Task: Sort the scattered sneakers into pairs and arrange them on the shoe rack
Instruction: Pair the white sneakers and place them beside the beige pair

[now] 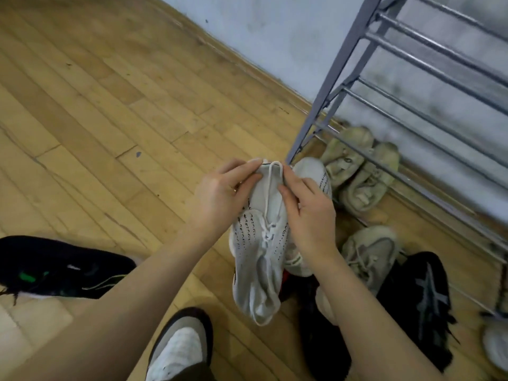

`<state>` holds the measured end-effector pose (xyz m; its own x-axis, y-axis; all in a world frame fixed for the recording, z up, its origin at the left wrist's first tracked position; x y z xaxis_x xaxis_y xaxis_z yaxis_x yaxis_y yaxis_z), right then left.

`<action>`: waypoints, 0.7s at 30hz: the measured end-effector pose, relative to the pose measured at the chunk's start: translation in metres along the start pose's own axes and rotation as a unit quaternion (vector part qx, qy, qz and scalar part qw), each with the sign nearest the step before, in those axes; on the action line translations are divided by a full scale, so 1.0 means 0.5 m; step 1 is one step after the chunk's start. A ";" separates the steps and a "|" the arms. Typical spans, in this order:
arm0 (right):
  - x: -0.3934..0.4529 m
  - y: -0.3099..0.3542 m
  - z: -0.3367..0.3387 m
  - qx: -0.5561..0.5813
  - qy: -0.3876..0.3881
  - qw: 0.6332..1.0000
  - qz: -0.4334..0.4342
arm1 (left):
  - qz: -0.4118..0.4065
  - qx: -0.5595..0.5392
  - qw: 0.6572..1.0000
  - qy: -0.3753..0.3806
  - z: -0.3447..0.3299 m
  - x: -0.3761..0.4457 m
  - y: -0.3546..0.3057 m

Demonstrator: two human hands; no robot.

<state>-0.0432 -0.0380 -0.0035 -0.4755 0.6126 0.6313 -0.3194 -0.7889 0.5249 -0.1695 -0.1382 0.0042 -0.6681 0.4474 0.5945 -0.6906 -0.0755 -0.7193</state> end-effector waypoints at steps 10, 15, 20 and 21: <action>0.032 -0.109 -0.055 -0.015 0.029 0.997 -0.066 | 0.026 0.032 0.997 0.069 -0.128 0.047 0.075; 0.018 -0.152 -0.090 -0.085 0.110 0.983 -0.118 | 0.119 0.037 0.980 0.155 -0.155 0.037 0.107; -0.016 -0.155 -0.067 -0.088 0.125 0.976 -0.154 | 0.168 0.074 0.963 0.199 -0.133 -0.016 0.103; -0.028 -0.150 -0.055 -0.086 0.125 0.976 -0.158 | 0.153 0.078 0.964 0.202 -0.126 -0.025 0.097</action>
<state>-0.0354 0.0113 -0.0675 -0.5098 0.8125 0.2826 -0.6054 -0.5723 0.5532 -0.1773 -0.0914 -0.0605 -0.7071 0.6908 0.1510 -0.5319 -0.3788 -0.7574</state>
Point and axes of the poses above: each hand's wrist, its own x-axis towards the middle knuckle, its own z-axis out of the back of the hand, y = z × x, the point moved 3 cm from there along x, towards the middle knuckle, and after that the axes turned 15 degrees about -y, right-handed, at the moved point
